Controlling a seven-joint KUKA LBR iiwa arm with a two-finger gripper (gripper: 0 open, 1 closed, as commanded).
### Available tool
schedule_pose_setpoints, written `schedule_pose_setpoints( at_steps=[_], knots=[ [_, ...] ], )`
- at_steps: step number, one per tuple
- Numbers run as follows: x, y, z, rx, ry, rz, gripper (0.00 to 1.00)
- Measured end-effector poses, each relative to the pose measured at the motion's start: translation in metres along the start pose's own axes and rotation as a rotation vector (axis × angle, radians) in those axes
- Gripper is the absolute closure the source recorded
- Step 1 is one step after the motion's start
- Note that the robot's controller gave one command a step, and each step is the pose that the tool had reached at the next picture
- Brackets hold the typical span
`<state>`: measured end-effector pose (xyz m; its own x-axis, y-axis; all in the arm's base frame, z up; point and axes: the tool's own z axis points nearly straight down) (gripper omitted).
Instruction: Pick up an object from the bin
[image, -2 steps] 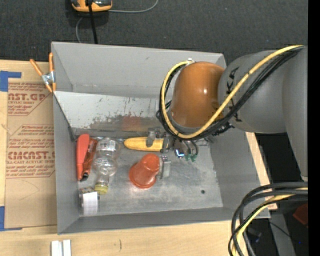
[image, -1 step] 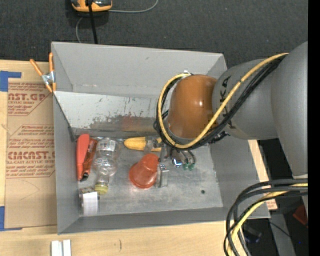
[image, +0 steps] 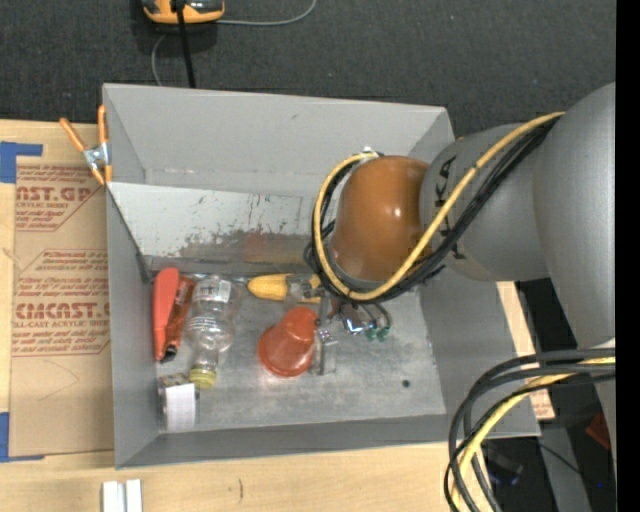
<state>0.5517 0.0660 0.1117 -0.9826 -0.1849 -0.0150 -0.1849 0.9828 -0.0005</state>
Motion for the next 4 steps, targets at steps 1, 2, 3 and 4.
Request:
schedule_pose_setpoints(
  at_steps=[1, 2, 3, 4],
  knots=[
    [-0.004, -0.010, 0.037, 0.000, 0.006, -0.051, 0.00],
    [-0.002, -0.009, 0.053, -0.001, 0.007, -0.089, 0.00],
    [-0.004, 0.001, 0.048, -0.001, 0.004, -0.025, 0.00],
    [-0.005, 0.024, 0.046, 0.000, 0.006, 0.207, 0.00]
  ],
)
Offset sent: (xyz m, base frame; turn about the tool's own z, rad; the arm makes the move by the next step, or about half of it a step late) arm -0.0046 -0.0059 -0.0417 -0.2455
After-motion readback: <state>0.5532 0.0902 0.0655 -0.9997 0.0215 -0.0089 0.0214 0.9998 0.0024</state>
